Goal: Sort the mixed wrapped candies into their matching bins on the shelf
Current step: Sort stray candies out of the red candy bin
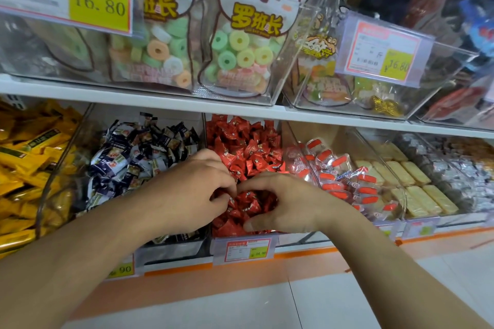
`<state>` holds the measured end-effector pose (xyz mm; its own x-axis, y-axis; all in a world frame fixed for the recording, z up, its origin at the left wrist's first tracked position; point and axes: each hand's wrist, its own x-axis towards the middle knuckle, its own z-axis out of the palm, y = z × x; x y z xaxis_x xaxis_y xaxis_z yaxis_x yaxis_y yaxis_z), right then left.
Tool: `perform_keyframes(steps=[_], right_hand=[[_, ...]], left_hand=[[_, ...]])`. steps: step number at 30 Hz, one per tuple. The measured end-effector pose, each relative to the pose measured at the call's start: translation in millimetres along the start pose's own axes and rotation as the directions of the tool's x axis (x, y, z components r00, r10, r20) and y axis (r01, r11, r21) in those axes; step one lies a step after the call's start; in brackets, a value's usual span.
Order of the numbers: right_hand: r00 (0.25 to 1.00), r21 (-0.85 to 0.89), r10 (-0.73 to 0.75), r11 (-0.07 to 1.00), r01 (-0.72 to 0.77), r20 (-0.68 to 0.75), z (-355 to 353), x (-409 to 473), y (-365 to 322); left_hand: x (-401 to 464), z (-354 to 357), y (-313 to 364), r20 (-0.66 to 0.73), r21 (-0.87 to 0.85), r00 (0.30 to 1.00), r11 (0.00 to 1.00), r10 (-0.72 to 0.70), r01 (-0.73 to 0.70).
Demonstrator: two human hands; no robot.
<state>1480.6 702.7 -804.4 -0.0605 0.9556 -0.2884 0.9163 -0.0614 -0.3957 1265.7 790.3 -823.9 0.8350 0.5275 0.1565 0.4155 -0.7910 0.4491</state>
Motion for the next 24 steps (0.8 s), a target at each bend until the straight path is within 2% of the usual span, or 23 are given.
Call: perform_keyframes(steps=[3,7,13,24], right_hand=[[0.999,0.010,-0.010,1.000,0.010,-0.034,0.9,-1.1,-5.9],[1.000,0.075,0.016,0.997,-0.017,0.012,-2.0,-6.1,-14.3],[0.993,-0.094,-0.003,0.996,-0.009,-0.121,15.5,0.0,-18.5],[0.980,0.107,0.064,0.993,-0.044,-0.189,12.3,1.2,4.5]], left_hand=[[-0.5,-0.5,0.2,0.005,-0.001,1.000,1.000,-0.006,0.006],[-0.2,-0.7,0.2,0.007,0.001,1.000,1.000,-0.007,0.007],[-0.9,-2.4,1.9,-0.010,0.020,1.000,1.000,-0.012,0.012],[-0.5,-6.0,1.1,-0.016,0.075,1.000,0.997,-0.003,0.004]])
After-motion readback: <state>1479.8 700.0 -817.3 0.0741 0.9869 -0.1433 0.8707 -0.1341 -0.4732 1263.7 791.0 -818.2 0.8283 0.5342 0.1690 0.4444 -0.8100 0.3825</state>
